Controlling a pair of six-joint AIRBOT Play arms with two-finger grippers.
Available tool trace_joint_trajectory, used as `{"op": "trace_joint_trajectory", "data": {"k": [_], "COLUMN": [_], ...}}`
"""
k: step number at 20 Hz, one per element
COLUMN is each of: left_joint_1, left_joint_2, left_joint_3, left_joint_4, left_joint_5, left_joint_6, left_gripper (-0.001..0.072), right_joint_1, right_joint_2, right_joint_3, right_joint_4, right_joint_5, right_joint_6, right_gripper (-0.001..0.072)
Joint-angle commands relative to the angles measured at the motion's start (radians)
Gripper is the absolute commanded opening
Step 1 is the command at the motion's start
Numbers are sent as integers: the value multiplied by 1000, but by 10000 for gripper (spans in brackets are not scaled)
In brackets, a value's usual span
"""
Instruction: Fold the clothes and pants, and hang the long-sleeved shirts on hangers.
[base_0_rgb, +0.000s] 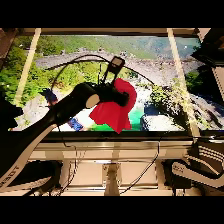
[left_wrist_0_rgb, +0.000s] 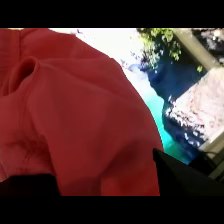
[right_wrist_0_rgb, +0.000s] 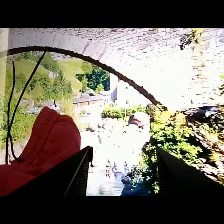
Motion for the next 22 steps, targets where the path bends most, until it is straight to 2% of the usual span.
{"op": "trace_joint_trajectory", "data": {"k": [1,4,6,7,8,9,10,12,14,16,17,20,21,22], "left_joint_1": [-29,-26,-5,17,43,71,101,165,256,370,434,642,697,739], "left_joint_2": [12,126,206,243,272,296,309,306,307,307,307,306,306,306], "left_joint_3": [2,2,2,2,2,1,1,-9,-89,-224,-299,-514,-566,-609], "left_joint_4": [155,433,533,539,535,534,528,468,323,95,-46,-597,-731,-803], "left_joint_5": [-195,-329,-347,-347,-351,-359,-369,-393,-388,-370,-347,-233,-208,-195], "left_joint_6": [0,-2,-40,-55,-61,-68,-68,-60,-3,68,117,338,367,376], "left_gripper": [591,574,450,351,224,59,21,20,19,18,18,19,20,25], "right_joint_1": [-3,-3,-3,-1,8,25,47,95,132,143,142,143,148,158], "right_joint_2": [-16,-56,-93,-113,-135,-148,-152,-163,-176,-195,-203,-241,-257,-266], "right_joint_3": [1,1,1,1,-1,-16,-44,-117,-208,-302,-349,-447,-464,-470], "right_joint_4": [-32,-7,37,64,81,95,99,122,214,373,433,508,513,503], "right_joint_5": [-24,-13,41,86,139,169,167,167,177,213,214,205,181,149], "right_joint_6": [22,23,23,23,25,24,24,1,-40,-102,-111,-122,-121,-120], "right_gripper": [450,449,448,446,377,197,56,7,6,6,6,9,104,343]}}
